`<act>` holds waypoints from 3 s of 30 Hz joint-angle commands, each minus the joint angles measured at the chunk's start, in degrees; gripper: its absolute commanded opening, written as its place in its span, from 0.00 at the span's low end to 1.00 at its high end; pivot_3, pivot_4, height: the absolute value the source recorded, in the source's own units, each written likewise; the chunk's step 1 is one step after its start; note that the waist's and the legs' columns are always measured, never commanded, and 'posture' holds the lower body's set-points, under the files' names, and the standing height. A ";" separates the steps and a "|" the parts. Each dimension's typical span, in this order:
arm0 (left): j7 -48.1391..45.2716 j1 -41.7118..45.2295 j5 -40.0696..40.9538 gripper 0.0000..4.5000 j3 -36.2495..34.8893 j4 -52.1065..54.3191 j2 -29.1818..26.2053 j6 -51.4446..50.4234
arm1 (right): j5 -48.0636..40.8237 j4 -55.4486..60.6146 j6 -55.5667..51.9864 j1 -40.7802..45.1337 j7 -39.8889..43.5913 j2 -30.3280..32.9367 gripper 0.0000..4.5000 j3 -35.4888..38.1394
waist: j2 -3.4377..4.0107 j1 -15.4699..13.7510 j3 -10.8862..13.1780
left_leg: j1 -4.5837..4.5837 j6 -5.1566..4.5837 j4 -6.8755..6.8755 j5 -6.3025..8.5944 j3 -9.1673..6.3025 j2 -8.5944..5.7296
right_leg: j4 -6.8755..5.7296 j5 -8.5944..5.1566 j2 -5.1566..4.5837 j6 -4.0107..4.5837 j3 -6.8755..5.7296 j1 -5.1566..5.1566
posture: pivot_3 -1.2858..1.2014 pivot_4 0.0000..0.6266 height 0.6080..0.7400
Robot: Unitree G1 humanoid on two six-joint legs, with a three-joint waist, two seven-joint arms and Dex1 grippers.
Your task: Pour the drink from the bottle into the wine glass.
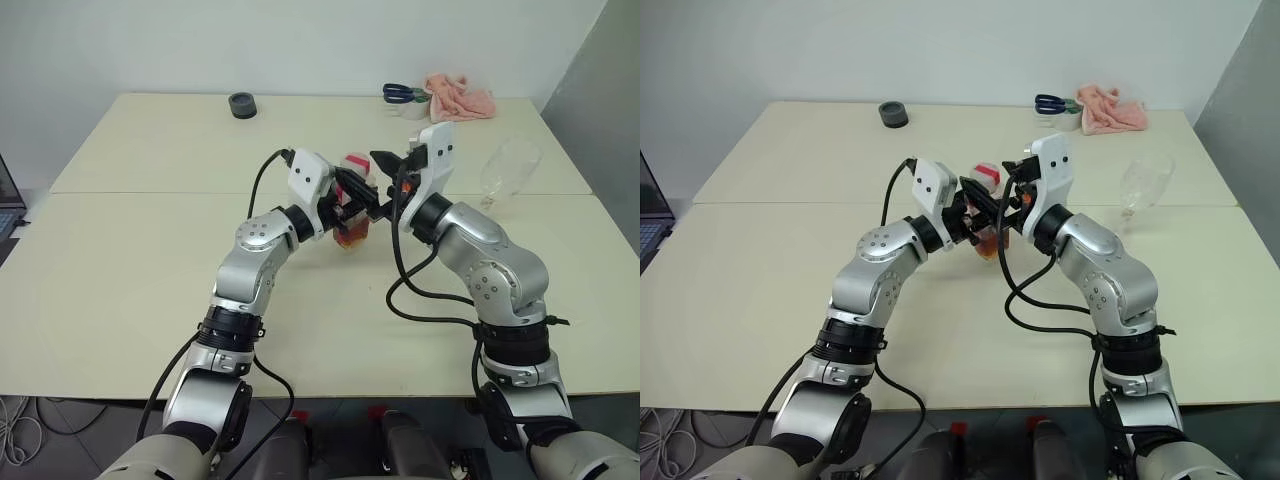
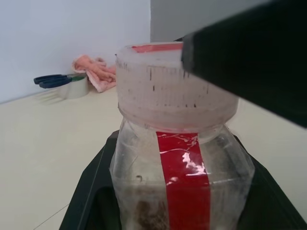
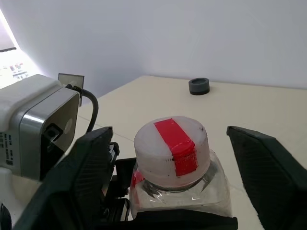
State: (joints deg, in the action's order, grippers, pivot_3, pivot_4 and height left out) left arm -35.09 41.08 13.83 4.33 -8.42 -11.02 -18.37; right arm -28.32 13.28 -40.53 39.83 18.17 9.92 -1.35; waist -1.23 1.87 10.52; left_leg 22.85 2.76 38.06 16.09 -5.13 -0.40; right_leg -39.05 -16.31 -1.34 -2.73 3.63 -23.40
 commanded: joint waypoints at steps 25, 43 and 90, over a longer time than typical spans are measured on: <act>-15.00 2.05 28.23 0.44 -3.34 32.10 -14.36 -28.35 | -19.56 -10.56 -9.32 18.06 40.36 16.00 0.41 3.48 | 0.04 0.59 0.02 | -0.06 -0.26 0.05 0.12 -0.10 0.05 | -0.02 0.01 0.06 0.01 -0.10 0.11 | 0.52 0.24 1.00; -16.04 2.29 13.06 0.44 -1.53 11.67 -14.38 -7.56 | -17.24 17.76 -14.73 -2.39 11.63 21.53 0.99 9.95 | 0.05 0.13 0.02 | 0.04 -0.25 0.05 0.06 -0.01 0.04 | 0.00 0.05 -0.05 0.06 -0.04 0.04 | 0.52 0.24 1.00; -17.51 2.21 15.47 0.44 1.63 18.27 -10.44 -13.02 | -16.88 -4.12 -2.46 12.56 42.92 18.20 0.42 -0.06 | 0.08 0.18 0.04 | -0.03 -0.15 0.03 -0.15 -0.07 -0.05 | -0.03 0.17 0.15 0.15 -0.25 0.12 | 0.52 0.24 1.00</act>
State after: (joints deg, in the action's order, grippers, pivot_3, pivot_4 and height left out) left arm -51.69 42.56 28.27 4.63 7.43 -21.84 -31.05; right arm -41.55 10.94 -46.01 49.35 50.15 29.29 0.87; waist -1.15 2.05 10.55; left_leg 22.78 2.61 38.06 15.94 -5.12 -0.44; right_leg -39.08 -16.14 -1.17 -2.57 3.39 -23.28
